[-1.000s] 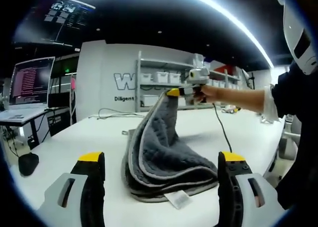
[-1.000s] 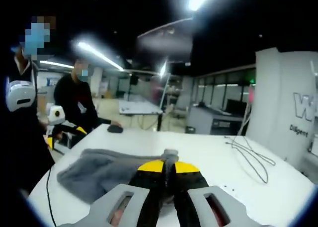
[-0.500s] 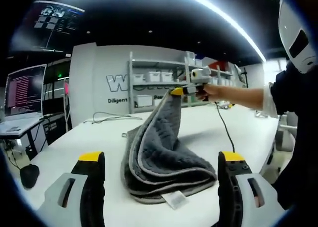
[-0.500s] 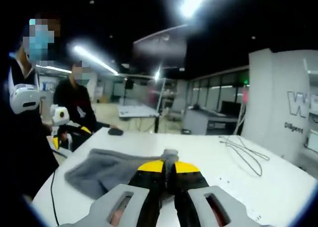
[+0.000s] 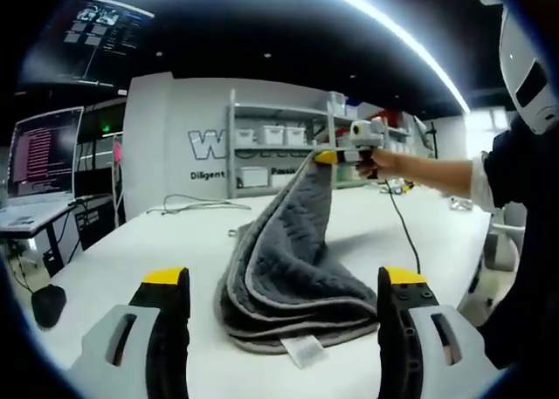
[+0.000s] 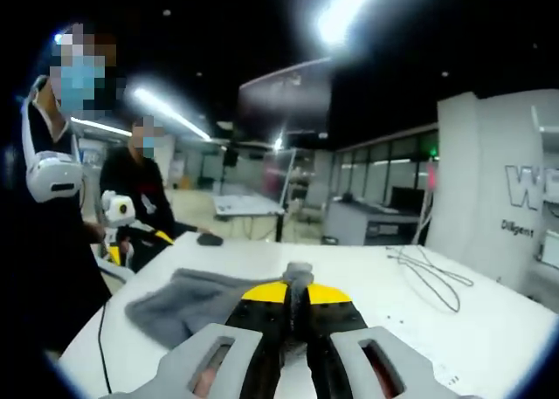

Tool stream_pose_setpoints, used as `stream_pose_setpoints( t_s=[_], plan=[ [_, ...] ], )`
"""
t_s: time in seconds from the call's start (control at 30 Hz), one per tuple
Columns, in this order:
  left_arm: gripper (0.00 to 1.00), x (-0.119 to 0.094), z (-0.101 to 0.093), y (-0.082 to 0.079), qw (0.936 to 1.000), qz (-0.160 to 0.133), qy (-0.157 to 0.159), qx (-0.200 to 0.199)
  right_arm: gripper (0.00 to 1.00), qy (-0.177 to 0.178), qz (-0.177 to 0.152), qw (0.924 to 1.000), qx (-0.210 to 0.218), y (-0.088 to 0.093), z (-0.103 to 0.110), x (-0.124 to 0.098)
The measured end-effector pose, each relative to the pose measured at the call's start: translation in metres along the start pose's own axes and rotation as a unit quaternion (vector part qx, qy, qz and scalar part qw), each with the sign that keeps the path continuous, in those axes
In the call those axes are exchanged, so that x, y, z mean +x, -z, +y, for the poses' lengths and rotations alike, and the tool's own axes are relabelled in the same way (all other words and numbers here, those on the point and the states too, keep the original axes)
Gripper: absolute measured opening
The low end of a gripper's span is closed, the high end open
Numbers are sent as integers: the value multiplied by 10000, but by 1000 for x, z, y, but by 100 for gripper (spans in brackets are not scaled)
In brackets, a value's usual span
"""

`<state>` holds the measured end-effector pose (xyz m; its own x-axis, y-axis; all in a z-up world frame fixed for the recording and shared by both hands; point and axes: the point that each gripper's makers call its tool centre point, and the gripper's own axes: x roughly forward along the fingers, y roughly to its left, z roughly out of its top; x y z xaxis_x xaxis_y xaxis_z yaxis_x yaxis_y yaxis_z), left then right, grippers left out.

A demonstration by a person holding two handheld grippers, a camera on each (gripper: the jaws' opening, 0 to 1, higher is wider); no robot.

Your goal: Open the folded towel by lifting each exposed corner and separating the folded layers until the towel lies flat within the target outline without major curled edges

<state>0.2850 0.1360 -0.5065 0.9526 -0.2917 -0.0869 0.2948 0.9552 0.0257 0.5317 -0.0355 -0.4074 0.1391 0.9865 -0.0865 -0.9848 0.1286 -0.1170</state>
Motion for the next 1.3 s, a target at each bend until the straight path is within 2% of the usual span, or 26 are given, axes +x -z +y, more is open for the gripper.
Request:
stream_pose_setpoints(
  t_s=[0.13, 0.2, 0.53, 0.6, 0.83, 1.13, 1.3],
  plan=[
    [80, 8, 2, 7, 9999, 116, -19, -27, 1, -15, -2, 10000, -8, -1, 2, 0],
    [78, 12, 2, 15, 9995, 306, -19, -108, 1, -26, 6, 10000, -22, -1, 3, 0],
    [67, 34, 10, 25, 9983, 440, -35, -370, 1, -64, 24, 10000, -37, 0, 9, 1],
    [65, 37, 14, 30, 9973, 578, -74, -445, 1, -74, 14, 10000, -33, -1, 9, 0],
    [56, 45, 15, 39, 9955, 714, -9, -629, 1, -123, -4, 9999, -23, 0, 10, -1],
    [37, 55, 14, 41, 9949, 594, -1, -819, 1, -148, -48, 9999, -10, 1, 10, -2],
    [29, 57, 18, 44, 9953, 594, -111, -752, 1, -161, -104, 9998, 24, 2, 11, -2]
  ],
)
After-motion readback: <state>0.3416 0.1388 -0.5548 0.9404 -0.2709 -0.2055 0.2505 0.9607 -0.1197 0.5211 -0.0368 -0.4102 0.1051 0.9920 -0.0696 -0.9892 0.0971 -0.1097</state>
